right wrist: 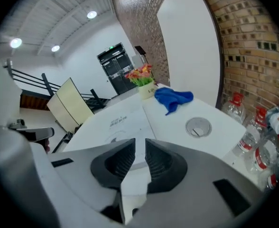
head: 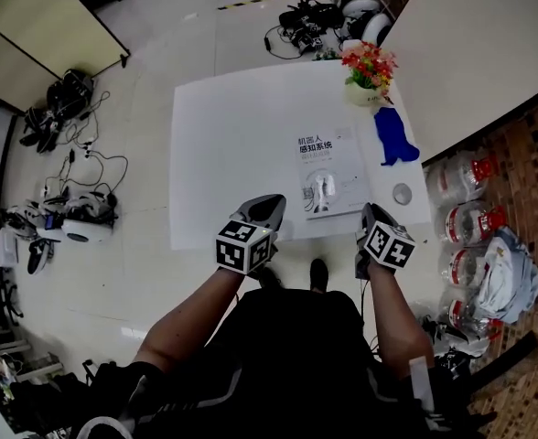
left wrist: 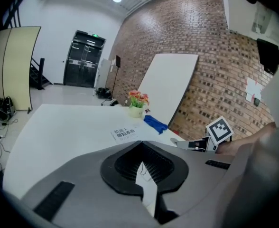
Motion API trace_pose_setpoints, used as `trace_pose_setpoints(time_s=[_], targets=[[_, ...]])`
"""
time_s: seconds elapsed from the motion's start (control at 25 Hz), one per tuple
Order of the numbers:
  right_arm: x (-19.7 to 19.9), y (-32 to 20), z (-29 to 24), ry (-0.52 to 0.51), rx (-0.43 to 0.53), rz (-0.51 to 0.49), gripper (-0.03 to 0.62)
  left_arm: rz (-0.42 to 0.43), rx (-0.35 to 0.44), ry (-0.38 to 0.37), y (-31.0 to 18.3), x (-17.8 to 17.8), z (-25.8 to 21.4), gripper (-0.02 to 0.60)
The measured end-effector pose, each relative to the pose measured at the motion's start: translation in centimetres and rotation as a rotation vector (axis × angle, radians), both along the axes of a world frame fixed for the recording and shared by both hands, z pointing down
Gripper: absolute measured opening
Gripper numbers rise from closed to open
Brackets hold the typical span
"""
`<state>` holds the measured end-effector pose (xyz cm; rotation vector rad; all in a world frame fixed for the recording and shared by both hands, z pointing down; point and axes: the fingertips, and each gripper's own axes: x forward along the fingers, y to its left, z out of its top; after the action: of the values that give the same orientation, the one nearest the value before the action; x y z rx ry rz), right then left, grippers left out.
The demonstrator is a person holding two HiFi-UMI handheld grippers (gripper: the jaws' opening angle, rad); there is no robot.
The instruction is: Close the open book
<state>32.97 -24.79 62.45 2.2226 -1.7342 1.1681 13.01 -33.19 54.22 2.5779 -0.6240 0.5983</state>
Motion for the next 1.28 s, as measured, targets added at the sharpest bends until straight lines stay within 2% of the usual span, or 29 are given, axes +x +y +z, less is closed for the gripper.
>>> trace_pose_setpoints(time_s=[0.16,0.28,0.4,0.48,0.68,0.96,1.28], targets=[[-2.3,-3.4,-7.0,0.068,0.167,-0.176,0.026,0.004,-0.002,0.110,-0.7,-0.5,-2.9,-0.006],[-4.2,-5.6,-12.7,0.123,0.282,-0.264,0.026,-0.019,0.026,0.187,-1.3,-1.3,-5.8,-0.006],[-6.5,-7.2,-17.2,0.151,0.358,-0.369,0.006,0.032,0.071,0.285,-1.2,-1.2,-9.3,-0.006],[-8.1,-7.6,-19.0,0.172,0.386,-0.431,0.000,0.034,0.123,0.307,-1.4,-1.4,-11.2,-0.006],[-9.7,-8.1,-20.9,0.196,0.408,-0.493,0.000,-0.022,0.165,0.325,-2.0,-2.1,-13.1,-0.006],[-9.7,-7.6,-21.9,0.226,0.423,-0.555,0.000,-0.082,0.188,0.285,-1.3,-2.4,-13.9,-0.006],[-9.5,-6.3,-22.0,0.205,0.482,-0.633,0.000,-0.158,0.277,0.202,1.5,-2.7,-14.3,-0.006]])
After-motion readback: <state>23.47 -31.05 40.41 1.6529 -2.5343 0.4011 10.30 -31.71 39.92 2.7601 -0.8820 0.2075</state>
